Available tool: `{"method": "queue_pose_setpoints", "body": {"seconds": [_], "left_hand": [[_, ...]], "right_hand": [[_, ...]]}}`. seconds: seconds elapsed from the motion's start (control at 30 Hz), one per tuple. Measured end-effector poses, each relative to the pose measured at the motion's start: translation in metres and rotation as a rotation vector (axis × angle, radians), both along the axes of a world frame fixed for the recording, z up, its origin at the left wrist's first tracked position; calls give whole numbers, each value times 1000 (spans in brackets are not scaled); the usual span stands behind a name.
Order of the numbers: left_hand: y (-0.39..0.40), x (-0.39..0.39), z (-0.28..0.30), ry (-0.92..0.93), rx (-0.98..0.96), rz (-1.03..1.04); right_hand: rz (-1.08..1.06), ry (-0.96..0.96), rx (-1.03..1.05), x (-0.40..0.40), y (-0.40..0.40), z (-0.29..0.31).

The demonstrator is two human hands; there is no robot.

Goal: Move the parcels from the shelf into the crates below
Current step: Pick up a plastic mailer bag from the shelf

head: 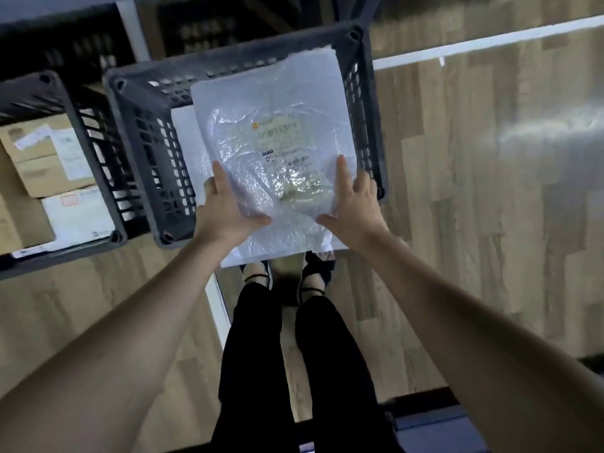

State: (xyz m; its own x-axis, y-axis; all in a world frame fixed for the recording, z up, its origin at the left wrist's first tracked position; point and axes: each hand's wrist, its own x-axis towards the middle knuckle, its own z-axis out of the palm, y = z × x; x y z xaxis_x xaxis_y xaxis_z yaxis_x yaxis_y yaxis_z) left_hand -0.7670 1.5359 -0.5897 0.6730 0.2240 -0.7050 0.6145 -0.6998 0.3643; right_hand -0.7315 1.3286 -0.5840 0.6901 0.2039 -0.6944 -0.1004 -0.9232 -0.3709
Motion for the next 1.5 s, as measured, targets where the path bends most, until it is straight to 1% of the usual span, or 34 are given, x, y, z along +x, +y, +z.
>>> {"method": "queue_pose_setpoints", "body": {"seconds": [0.07, 0.2, 0.43, 0.53, 0.6, 0.67, 0.73, 0.8, 0.83, 0.9, 1.03, 1.13, 1.27, 1.43, 1.5], "left_hand": [[0, 18, -28, -13, 37, -14], [-2, 45, -86, -14, 44, -41], [-6, 63, -193, -57, 67, -122], [-8, 64, -234, -58, 41, -165], [-9, 65, -260, -19, 44, -248], [-11, 66, -280, -27, 128, -381], [-13, 68, -285, -104, 284, -459], [-13, 71, -279, -187, 468, -557], [-12, 73, -278, -208, 516, -604], [-8, 82, -283, -179, 527, -713], [-2, 101, -299, -107, 583, -931], [-3, 109, -315, -63, 562, -940], [0, 111, -327, -57, 521, -911], [-11, 116, -306, 27, 575, -939], [-12, 109, -294, 45, 608, -970]], "right_hand": [[-3, -3, -32, 19, 3, -29], [-9, 12, -72, 46, 6, -84], [23, 61, -171, 64, 8, -183], [95, 30, -272, 68, 7, -223], [161, 42, -358, 71, 5, -247], [191, 61, -396, 77, 5, -265], [210, 38, -399, 85, 5, -272], [309, -42, -405, 91, 9, -273], [362, -76, -397, 93, 11, -275], [453, -123, -375, 98, 14, -279], [632, -189, -398, 110, 20, -297], [679, -193, -409, 117, 21, -313], [709, -197, -389, 124, 16, -324], [677, -188, -380, 120, 17, -309], [658, -152, -395, 113, 16, -301]]}}
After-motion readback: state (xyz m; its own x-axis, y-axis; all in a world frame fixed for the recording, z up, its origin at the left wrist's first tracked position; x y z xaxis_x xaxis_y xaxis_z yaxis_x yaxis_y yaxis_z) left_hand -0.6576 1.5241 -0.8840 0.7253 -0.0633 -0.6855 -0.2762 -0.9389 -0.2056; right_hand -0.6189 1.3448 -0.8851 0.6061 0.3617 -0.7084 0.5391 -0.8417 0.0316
